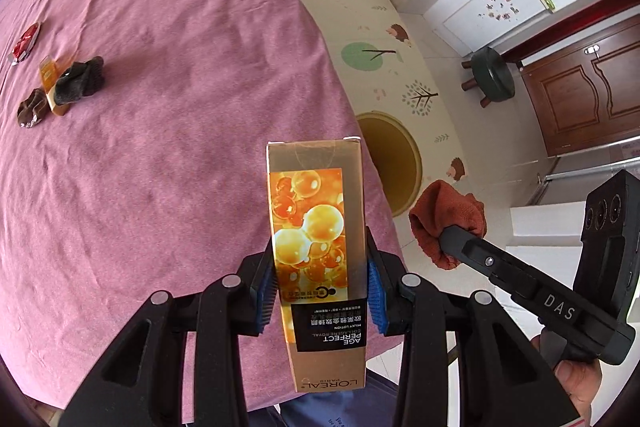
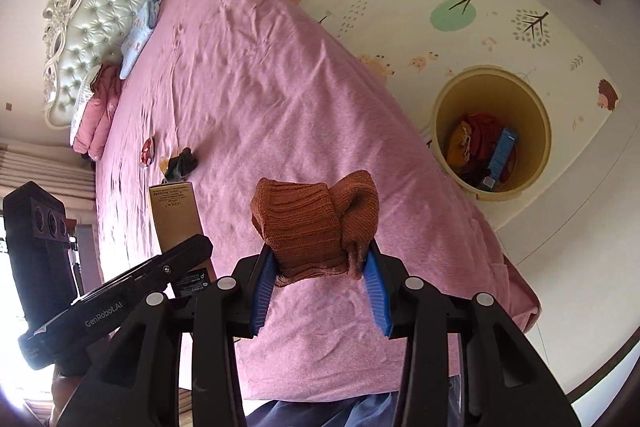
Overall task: Collect trash
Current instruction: 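Carry box and socks over the yellow bin and open both tools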
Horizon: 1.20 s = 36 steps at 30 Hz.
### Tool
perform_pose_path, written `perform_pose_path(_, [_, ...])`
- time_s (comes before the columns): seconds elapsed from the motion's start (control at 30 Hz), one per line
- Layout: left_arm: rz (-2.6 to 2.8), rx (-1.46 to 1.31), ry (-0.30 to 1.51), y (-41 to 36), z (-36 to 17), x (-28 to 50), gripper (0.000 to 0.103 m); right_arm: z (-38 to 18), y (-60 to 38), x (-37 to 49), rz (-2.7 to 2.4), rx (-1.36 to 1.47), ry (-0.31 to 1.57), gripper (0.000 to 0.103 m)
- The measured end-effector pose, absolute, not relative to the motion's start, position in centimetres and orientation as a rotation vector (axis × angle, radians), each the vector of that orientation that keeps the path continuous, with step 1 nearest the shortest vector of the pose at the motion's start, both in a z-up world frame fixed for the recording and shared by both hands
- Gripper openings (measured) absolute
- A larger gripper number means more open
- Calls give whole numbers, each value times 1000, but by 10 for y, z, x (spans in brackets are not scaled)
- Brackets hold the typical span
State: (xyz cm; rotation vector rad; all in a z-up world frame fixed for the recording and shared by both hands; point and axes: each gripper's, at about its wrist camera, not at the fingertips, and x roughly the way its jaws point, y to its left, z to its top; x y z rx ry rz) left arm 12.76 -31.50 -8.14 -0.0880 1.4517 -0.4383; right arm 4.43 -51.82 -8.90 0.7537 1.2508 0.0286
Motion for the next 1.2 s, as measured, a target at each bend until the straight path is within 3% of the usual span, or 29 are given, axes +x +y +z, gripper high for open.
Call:
perform_pose_path(0.7, [-673, 166, 1494, -498, -101, 147, 38, -101, -663, 22, -188, 939, 1129, 40])
perform_pose_path(1.2, [-712, 225, 1560, -562, -142, 191, 38, -131, -706, 44, -254, 1025, 1128, 40])
